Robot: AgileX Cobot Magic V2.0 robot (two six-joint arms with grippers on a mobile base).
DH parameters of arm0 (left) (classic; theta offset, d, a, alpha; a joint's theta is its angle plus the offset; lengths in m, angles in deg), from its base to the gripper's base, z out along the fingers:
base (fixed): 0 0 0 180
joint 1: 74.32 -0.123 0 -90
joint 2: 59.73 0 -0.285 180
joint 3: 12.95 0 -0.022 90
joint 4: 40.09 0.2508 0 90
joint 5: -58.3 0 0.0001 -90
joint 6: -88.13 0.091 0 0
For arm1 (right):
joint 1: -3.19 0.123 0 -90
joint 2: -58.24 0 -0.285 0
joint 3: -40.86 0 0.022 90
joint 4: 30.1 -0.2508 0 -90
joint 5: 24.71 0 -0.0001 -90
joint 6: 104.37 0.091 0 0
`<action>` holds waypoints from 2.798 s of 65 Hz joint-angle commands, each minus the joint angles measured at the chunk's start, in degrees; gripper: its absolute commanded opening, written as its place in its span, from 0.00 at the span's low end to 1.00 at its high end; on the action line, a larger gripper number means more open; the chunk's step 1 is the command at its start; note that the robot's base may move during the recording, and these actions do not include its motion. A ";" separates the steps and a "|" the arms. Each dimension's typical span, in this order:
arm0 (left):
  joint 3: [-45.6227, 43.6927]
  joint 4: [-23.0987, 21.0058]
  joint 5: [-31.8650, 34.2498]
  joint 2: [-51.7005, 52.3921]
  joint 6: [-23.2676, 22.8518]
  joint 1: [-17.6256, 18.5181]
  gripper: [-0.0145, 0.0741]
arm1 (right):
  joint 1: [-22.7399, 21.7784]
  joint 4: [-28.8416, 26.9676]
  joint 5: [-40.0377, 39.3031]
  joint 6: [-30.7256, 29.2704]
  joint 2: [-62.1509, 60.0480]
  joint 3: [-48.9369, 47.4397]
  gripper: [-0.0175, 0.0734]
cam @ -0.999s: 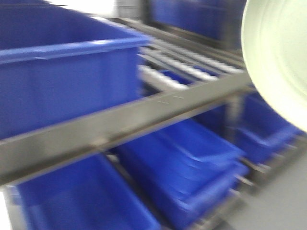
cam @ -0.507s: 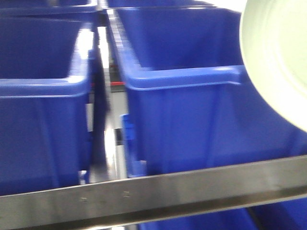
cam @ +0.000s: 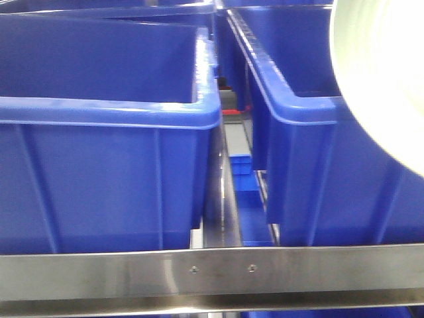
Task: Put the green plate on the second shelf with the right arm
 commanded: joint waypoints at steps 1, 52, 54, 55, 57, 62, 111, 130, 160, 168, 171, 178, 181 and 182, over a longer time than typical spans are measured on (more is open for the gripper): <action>2.40 -0.47 4.64 0.93 -0.44 0.48 0.31 | -0.36 -0.03 -6.20 -0.07 0.71 -1.88 0.25; 2.40 -0.47 4.64 0.93 -0.44 0.48 0.31 | -0.36 -0.08 -9.70 -0.07 0.72 -1.88 0.25; 2.40 -0.47 4.64 0.93 -0.44 0.48 0.31 | -0.36 -0.08 -11.02 -0.07 0.72 -1.88 0.25; 2.40 -0.47 4.64 0.93 -0.44 0.48 0.31 | -0.36 -0.08 -12.33 -0.07 0.72 -1.93 0.25; 2.40 -0.47 4.64 0.93 -0.44 0.48 0.31 | -0.36 -0.08 -13.70 -0.07 0.72 -2.01 0.25; 2.40 -0.47 4.64 0.93 -0.44 0.48 0.31 | -0.36 -0.14 -18.48 -0.02 0.72 -2.58 0.25; 2.40 -0.47 4.64 0.93 -0.44 0.48 0.31 | -0.36 -8.97 -40.69 -0.74 52.60 -24.41 0.26; 2.40 -0.47 4.64 0.93 -0.44 0.48 0.31 | -0.36 -17.39 -32.11 -0.74 61.89 -31.78 0.48; 2.40 -0.47 4.64 0.93 -0.44 0.48 0.31 | -0.36 -16.47 -26.97 -0.78 58.85 -32.39 0.65; 2.40 -0.47 4.64 0.93 -0.44 0.48 0.31 | -0.36 -15.74 -20.79 -0.99 52.08 -32.39 0.49; 2.40 -0.47 4.64 0.93 -0.44 0.48 0.31 | -0.36 -14.55 -16.76 -0.99 48.77 -32.39 0.38; 2.40 -0.47 4.64 0.93 -0.44 0.48 0.31 | -0.36 -10.37 -9.34 -0.99 41.19 -32.39 0.26; 2.40 -0.47 4.64 0.93 -0.44 0.48 0.31 | -0.36 -8.77 -5.77 -0.99 38.27 -32.39 0.26; 2.40 -0.47 4.64 0.93 -0.44 0.48 0.31 | -0.36 -8.29 -4.73 -0.99 36.79 -32.39 0.25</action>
